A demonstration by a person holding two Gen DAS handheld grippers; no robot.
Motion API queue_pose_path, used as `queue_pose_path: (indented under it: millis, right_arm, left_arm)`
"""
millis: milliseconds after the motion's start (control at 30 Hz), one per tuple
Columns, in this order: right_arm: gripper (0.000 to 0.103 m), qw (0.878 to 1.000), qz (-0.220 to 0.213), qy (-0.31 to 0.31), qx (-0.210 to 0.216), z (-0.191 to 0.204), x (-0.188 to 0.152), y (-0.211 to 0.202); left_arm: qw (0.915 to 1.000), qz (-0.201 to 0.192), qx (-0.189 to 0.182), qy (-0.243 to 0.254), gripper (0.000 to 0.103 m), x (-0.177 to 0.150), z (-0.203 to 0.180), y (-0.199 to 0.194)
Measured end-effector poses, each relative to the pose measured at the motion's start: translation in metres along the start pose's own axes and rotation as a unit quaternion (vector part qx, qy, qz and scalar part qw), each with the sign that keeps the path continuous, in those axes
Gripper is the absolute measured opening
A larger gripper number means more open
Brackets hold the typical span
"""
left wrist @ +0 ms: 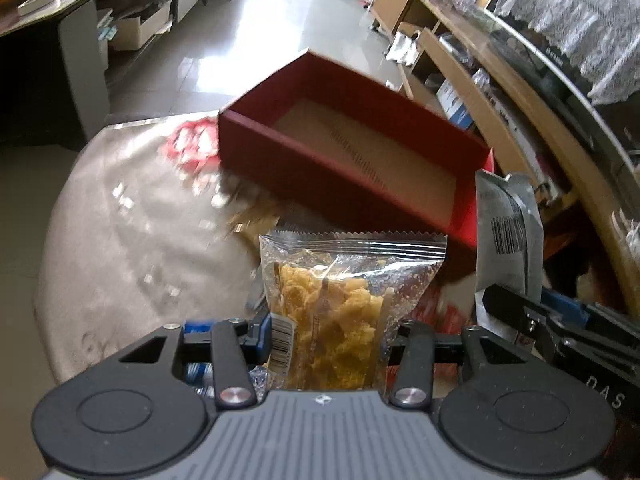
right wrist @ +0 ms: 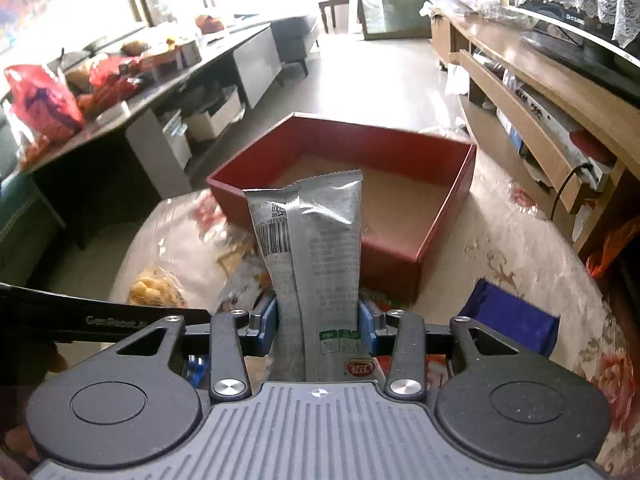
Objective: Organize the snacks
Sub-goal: 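Carry both held snacks over the red box and lower them inside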
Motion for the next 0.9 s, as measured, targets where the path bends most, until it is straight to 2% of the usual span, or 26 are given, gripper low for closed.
queue_pose_path:
  millis: [167, 300, 633, 900]
  right_arm:
    - [0.049, 1.000, -0.017, 0.018, -0.006, -0.010, 0.022, 0.008]
    - [0.049, 0.999, -0.030, 0.026, -0.011, -0.017, 0.043, 0.020]
    - [0.049, 0.998, -0.028, 0.045, -0.026, -0.039, 0.081, 0.072]
    - [0.049, 0.998, 0.007, 0.044, -0.032, -0.043, 0.081, 0.114]
  left_arm:
    - [0.9997, -0.023, -0.010, -0.001, 0.047, 0.038, -0.014, 0.007]
    - [0.9989, -0.045, -0.004, 0.012, 0.047, 0.068, -0.028, 0.017]
    - [0.9968, -0.075, 0.014, 0.020, 0.047, 0.136, -0.041, 0.074]
    - [0.9979, -0.032, 0.042, 0.037, 0.047, 0.136, -0.039, 0.130]
Point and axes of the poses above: each gripper's, at about its wrist camera, not at the fingertips, and y roughly the way its jaws point, z to its left, x to its top, the point moved 1 cm from there along y, roughly the way its jaws point, and after that the axes turned 1 degree about -z, right-handed, at the moved point
